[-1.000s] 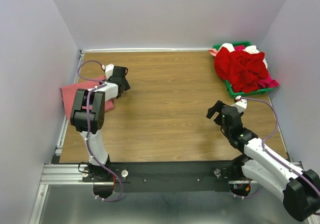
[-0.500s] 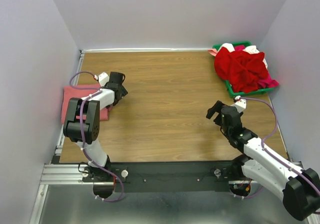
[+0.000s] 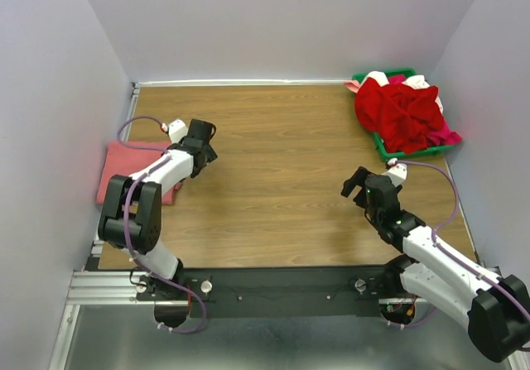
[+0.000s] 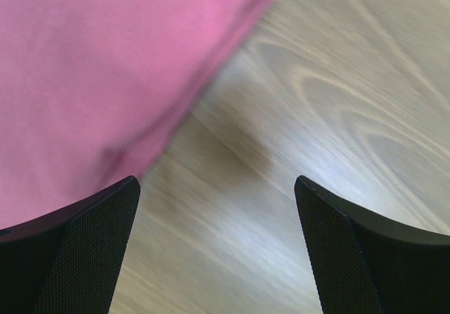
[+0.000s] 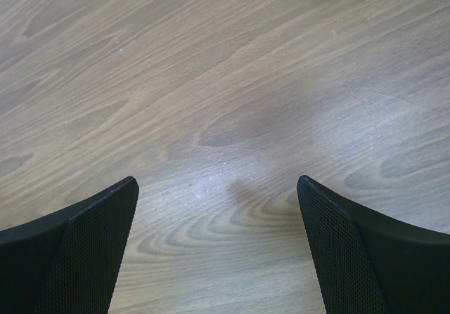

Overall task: Fold and stack the t-shirts
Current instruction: Neatly place the folded tshirt to the corner, then reset both grippers

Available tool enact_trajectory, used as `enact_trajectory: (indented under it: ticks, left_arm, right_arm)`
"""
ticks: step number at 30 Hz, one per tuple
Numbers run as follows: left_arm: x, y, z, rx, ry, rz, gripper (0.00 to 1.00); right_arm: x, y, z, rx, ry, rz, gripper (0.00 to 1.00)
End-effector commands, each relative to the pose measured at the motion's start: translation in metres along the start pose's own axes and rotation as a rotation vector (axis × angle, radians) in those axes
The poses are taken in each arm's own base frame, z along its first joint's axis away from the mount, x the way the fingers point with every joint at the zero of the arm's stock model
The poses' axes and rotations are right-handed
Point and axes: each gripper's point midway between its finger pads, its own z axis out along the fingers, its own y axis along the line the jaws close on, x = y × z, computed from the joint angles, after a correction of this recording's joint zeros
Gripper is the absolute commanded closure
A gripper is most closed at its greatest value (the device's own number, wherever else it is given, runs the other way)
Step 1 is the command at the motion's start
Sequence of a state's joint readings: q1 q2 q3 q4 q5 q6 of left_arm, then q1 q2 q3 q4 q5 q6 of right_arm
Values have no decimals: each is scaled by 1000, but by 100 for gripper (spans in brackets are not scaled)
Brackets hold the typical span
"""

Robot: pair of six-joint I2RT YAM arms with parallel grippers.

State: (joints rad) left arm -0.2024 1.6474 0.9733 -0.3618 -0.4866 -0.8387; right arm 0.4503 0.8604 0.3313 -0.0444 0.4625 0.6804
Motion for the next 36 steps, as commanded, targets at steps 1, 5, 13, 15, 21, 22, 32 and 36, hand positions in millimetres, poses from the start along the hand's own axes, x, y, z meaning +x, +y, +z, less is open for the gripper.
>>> enact_trajectory:
  ticks: [1, 5, 13, 15, 21, 22, 32, 36]
  left_arm:
    - [-23, -25, -43, 82, -98, 37, 2]
    - [-28, -40, -81, 164, -173, 67, 2]
    - [-21, -49, -150, 469, -262, 50, 2]
    - [-17, -40, -158, 517, -273, 30, 2]
    - [-13, -23, -176, 610, -301, -12, 1]
    - [-19, -22, -188, 650, -324, -32, 1]
    - [-21, -20, -205, 747, -350, -82, 1]
    - [-17, -22, -201, 731, -325, -74, 1]
  right_arm:
    - [-3, -1, 2, 6, -16, 9, 0]
    - [-2, -3, 1, 16, -8, 4, 0]
    - [0, 6, -20, -47, 57, 35, 0]
    - [3, 5, -24, -52, 67, 74, 0]
    - [-5, 17, -39, -136, 50, 158, 0]
    - [-6, 19, -41, -144, 49, 168, 0]
    - [-13, 23, -51, -183, 35, 226, 0]
    - [-13, 23, -54, -193, 35, 227, 0]
